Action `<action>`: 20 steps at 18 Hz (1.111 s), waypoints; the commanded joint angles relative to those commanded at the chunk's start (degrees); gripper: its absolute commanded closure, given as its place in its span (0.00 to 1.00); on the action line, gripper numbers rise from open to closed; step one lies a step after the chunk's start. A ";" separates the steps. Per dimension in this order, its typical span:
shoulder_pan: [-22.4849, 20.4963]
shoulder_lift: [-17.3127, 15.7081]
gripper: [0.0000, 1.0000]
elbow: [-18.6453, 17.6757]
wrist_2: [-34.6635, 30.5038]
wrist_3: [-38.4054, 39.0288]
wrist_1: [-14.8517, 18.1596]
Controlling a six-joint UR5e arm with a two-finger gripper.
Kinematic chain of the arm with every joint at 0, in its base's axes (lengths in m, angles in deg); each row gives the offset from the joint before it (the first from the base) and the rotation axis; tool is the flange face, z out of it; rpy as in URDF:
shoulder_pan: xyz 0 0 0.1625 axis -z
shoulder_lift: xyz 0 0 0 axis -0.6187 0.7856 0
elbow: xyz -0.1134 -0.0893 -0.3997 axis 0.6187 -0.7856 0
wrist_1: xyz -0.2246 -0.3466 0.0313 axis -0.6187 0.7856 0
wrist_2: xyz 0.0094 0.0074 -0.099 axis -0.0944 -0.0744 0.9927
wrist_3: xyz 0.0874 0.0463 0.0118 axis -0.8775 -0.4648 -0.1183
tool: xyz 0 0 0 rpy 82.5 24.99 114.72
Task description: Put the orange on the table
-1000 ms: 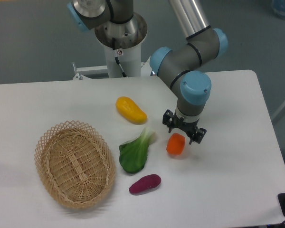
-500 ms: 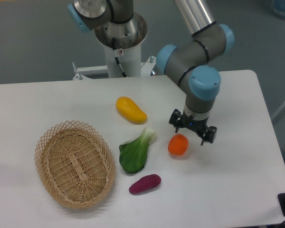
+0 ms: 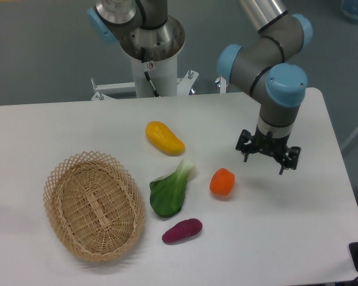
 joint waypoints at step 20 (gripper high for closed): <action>-2.37 -0.61 0.00 0.62 -0.35 -8.97 0.44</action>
